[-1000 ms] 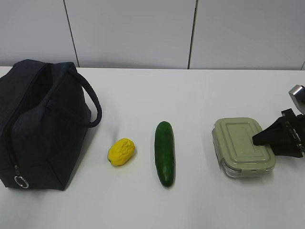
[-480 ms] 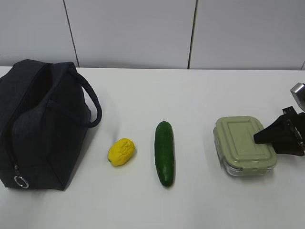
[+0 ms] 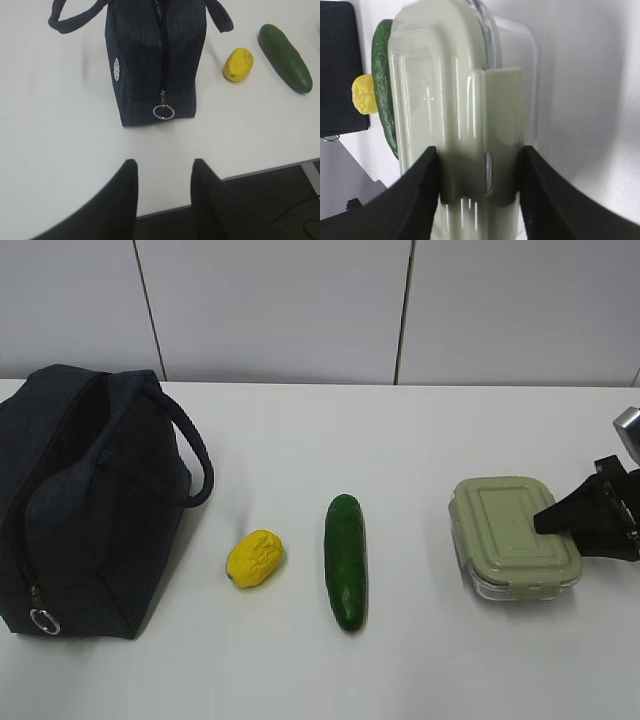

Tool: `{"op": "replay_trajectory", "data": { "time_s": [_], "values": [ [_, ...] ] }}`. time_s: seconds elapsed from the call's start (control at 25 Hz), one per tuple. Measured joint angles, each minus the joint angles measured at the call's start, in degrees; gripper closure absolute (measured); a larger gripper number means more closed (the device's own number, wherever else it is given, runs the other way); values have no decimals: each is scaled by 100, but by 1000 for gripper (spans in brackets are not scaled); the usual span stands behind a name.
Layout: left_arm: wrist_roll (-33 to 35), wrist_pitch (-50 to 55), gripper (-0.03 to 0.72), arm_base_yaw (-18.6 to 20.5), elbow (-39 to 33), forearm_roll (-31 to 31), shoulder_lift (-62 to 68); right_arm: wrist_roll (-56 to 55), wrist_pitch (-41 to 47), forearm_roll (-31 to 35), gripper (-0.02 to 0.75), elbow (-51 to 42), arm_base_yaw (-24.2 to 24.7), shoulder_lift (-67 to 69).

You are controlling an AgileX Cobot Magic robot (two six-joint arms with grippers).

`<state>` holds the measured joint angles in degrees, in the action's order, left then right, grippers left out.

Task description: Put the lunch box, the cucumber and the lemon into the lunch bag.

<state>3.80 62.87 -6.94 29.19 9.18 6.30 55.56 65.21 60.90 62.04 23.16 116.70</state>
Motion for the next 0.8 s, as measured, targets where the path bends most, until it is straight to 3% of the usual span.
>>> {"op": "replay_trajectory", "data": {
  "time_s": [0.8],
  "values": [
    [0,-404,431,0,343,329,1384,-275,-5,67,386,-10,-170,-338]
  ]
}}
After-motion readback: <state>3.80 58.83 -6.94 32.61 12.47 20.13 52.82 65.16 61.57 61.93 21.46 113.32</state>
